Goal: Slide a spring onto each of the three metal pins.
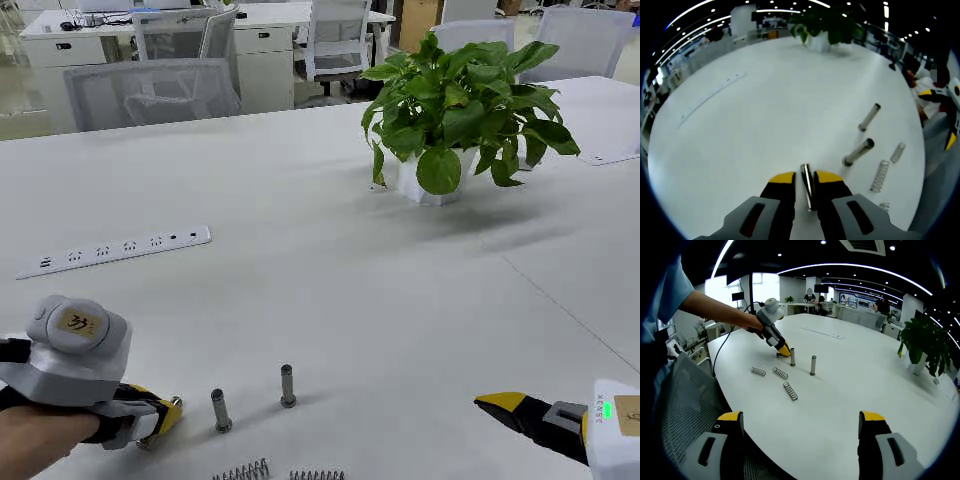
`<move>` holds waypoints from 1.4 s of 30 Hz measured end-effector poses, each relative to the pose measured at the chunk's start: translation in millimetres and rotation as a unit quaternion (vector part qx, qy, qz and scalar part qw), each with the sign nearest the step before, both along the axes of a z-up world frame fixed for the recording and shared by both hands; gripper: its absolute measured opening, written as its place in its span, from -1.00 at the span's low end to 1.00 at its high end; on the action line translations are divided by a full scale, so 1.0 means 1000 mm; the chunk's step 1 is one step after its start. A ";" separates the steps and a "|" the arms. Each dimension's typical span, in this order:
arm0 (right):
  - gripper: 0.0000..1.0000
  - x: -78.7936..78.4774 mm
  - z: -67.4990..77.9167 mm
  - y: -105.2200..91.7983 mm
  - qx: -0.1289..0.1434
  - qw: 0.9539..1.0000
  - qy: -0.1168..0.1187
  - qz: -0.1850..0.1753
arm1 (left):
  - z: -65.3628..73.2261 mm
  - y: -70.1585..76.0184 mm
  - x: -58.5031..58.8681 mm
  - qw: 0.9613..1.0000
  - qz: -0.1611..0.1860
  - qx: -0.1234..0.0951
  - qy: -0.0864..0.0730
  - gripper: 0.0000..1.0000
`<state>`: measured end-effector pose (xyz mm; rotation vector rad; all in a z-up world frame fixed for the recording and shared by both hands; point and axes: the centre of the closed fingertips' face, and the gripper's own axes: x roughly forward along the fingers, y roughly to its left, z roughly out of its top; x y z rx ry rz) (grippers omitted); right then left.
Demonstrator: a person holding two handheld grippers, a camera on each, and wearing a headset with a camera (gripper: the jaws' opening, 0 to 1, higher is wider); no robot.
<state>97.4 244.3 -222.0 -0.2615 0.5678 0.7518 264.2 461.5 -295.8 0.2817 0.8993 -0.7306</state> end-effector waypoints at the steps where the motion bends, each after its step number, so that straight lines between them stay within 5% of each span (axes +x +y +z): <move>1: 0.93 0.000 0.000 0.000 0.000 1.000 0.000 0.000 | 0.000 0.000 0.000 1.000 -0.001 0.005 -0.001 -0.69; 11: 0.93 -0.001 -0.003 0.000 -0.006 1.000 0.003 0.002 | 0.002 -0.001 -0.002 0.998 -0.012 0.053 -0.017 -0.73; 22: 0.93 -0.002 -0.003 0.000 -0.010 1.000 0.001 0.005 | -0.001 0.001 0.004 0.995 -0.002 0.095 -0.005 -0.83; 28: 0.93 -0.002 -0.002 0.002 -0.007 1.000 -0.001 0.005 | -0.002 0.002 0.005 0.996 0.006 0.086 -0.019 -0.84; 42: 0.92 -0.002 -0.002 0.002 -0.009 1.000 -0.002 0.005 | 0.001 0.003 0.003 0.998 0.021 0.054 -0.019 -0.86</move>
